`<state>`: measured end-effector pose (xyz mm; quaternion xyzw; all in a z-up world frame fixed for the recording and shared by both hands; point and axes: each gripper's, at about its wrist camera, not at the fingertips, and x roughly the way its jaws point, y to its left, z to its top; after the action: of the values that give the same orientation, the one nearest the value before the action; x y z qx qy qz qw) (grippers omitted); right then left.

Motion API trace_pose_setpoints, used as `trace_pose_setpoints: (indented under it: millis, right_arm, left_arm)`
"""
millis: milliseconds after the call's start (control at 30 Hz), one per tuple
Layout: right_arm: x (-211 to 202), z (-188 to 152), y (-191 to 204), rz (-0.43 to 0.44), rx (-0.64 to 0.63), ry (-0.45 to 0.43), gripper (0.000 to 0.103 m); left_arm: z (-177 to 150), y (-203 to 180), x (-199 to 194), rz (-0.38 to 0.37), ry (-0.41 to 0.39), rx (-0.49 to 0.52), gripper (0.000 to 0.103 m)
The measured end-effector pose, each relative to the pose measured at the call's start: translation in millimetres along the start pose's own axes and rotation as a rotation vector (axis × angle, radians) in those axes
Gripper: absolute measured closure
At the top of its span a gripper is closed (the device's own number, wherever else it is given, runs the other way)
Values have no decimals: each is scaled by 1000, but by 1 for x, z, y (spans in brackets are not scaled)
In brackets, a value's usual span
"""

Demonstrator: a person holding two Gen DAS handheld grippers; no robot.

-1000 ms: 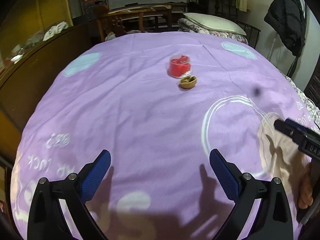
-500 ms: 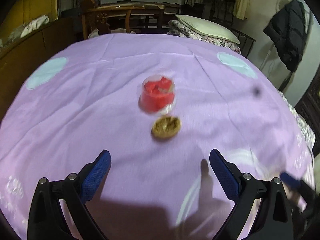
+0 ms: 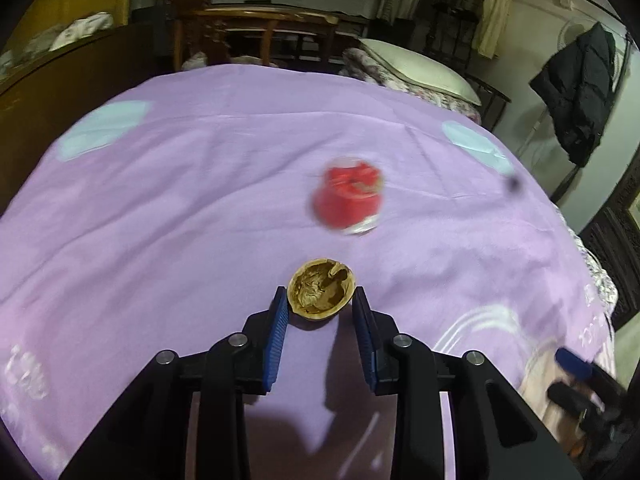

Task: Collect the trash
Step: 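Close the left tool on the brown walnut shell and lift it, then close the right tool on the clear red-filled cup while the left tool holds the shell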

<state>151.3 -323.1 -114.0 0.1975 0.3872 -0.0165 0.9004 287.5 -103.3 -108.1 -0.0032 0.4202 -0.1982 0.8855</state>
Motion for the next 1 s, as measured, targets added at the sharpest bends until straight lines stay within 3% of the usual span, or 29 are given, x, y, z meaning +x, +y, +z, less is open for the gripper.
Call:
trace_pose_setpoints:
  millis: [233, 400, 533, 700, 933, 967, 1000]
  right_arm:
    - [8, 11, 25, 21, -40, -30, 12]
    - [35, 42, 76, 48, -148, -90, 12]
    - [68, 67, 107, 26, -194, -112, 12]
    - [115, 92, 133, -6, -217, -52, 12]
    - [142, 103, 141, -46, -212, -5, 13]
    - [146, 104, 139, -51, -206, 19, 20]
    - [148, 103, 139, -51, -202, 28, 37]
  left_arm:
    - [-36, 53, -44, 177, -48, -26, 71]
    - [-46, 78, -52, 154, -42, -107, 71]
    - [-47, 74, -52, 163, -47, -86, 71]
    - [-48, 77, -51, 137, -45, -94, 71]
    - [-48, 77, -48, 127, -40, -98, 71]
    - [-48, 76, -48, 131, -39, -93, 71]
    - [-48, 75, -47, 137, -38, -89, 71]
